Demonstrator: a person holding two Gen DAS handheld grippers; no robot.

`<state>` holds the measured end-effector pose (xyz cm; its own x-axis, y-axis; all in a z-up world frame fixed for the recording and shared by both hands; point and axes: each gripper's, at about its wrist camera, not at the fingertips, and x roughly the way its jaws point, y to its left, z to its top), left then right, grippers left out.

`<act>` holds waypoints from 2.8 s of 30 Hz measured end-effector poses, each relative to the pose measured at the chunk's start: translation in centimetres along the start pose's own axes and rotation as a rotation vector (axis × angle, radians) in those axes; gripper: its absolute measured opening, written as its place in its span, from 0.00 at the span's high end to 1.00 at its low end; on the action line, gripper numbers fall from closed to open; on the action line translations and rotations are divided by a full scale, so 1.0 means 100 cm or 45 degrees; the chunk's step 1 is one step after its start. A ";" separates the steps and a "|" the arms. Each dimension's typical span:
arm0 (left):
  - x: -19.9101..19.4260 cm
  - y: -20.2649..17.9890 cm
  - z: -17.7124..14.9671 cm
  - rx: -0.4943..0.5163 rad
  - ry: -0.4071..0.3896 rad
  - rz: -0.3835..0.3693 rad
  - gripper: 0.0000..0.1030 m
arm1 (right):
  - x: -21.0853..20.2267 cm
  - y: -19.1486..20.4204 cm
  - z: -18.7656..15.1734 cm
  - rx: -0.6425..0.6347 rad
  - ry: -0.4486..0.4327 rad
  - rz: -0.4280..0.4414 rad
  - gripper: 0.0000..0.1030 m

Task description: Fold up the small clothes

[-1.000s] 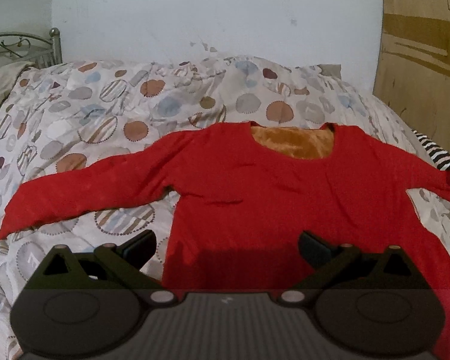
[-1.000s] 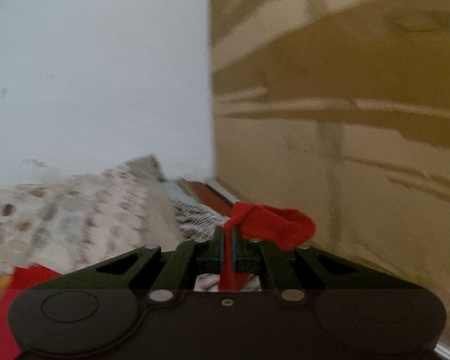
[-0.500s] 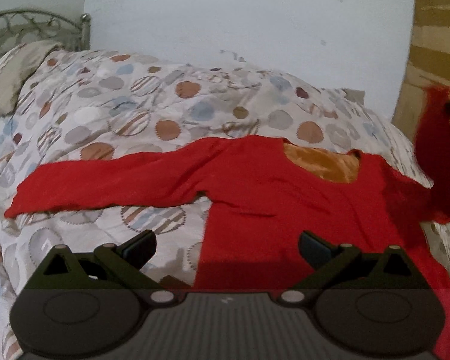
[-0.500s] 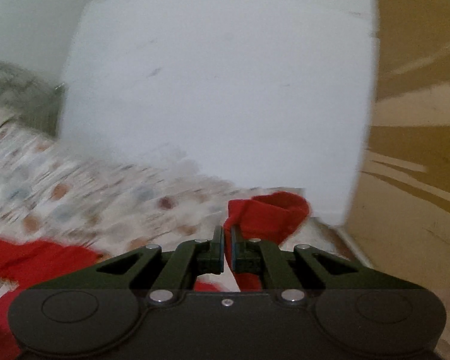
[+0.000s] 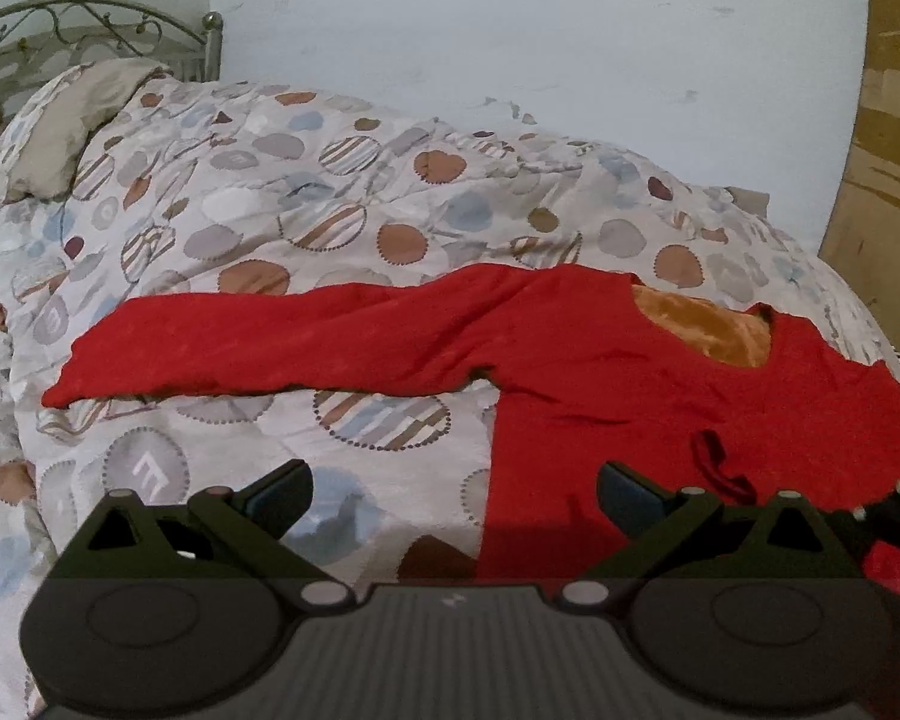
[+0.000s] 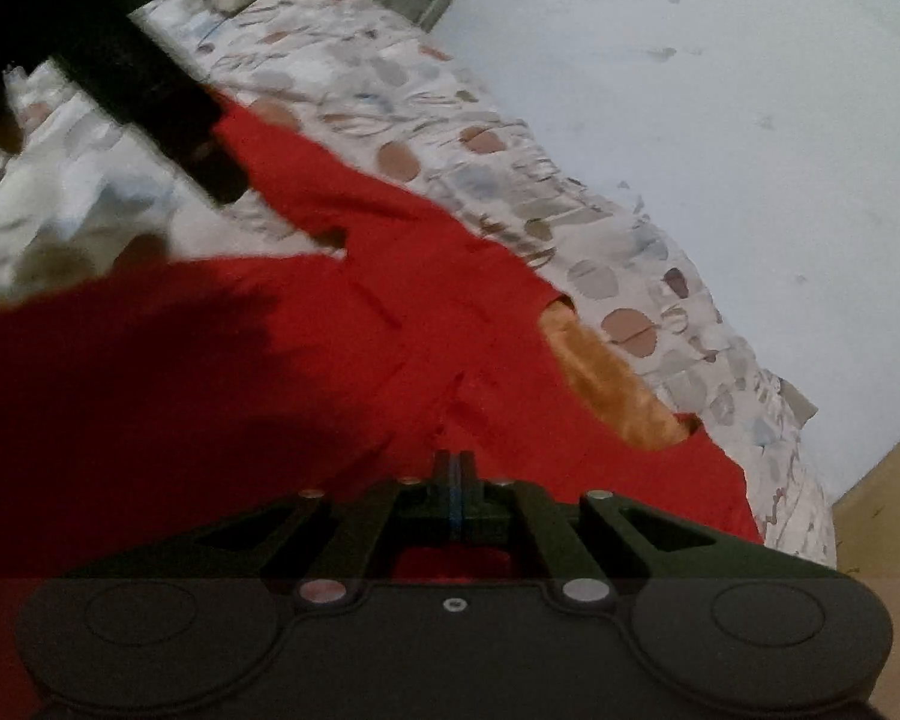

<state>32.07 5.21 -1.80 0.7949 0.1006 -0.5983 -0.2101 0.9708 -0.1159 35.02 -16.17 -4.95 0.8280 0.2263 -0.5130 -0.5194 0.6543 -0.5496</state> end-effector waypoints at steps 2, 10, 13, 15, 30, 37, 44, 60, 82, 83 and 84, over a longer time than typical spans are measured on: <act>0.002 -0.001 0.000 -0.009 0.007 -0.011 0.00 | -0.003 0.001 -0.003 -0.001 -0.002 -0.005 0.93; 0.004 -0.008 -0.005 -0.005 0.022 -0.022 0.00 | 0.017 -0.019 0.006 0.071 -0.008 0.024 0.45; 0.003 -0.007 -0.005 0.004 0.017 -0.015 0.00 | 0.036 -0.018 0.008 0.118 0.045 0.077 0.83; 0.001 -0.005 -0.004 0.009 0.004 -0.003 0.00 | 0.040 -0.022 0.010 0.195 0.052 0.100 0.94; 0.020 -0.006 0.003 -0.087 -0.042 0.013 0.00 | -0.018 -0.039 0.013 0.365 -0.156 0.197 0.53; 0.048 -0.042 -0.008 -0.058 -0.062 -0.270 0.00 | -0.032 -0.113 -0.064 0.528 0.018 -0.229 0.20; 0.074 -0.076 -0.033 0.172 -0.057 -0.170 0.00 | 0.012 -0.165 -0.129 0.395 0.308 -0.585 0.31; 0.074 -0.074 -0.039 0.193 -0.074 -0.192 0.00 | 0.019 -0.205 -0.129 0.957 0.111 -0.406 0.92; 0.069 -0.073 -0.042 0.208 -0.104 -0.186 0.01 | 0.057 -0.210 -0.100 0.825 0.087 -0.563 0.07; 0.060 -0.064 -0.039 0.157 -0.124 -0.215 0.01 | 0.070 -0.209 -0.101 0.768 0.157 -0.588 0.07; 0.046 -0.053 -0.036 0.088 -0.177 -0.253 0.00 | 0.082 -0.210 -0.104 0.753 0.261 -0.633 0.07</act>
<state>34.80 -0.20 -6.83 0.8884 -0.0694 -0.4537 -0.0062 0.9866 -0.1632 50.56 -35.51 -4.48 0.8481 -0.2918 -0.4422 0.1459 0.9310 -0.3345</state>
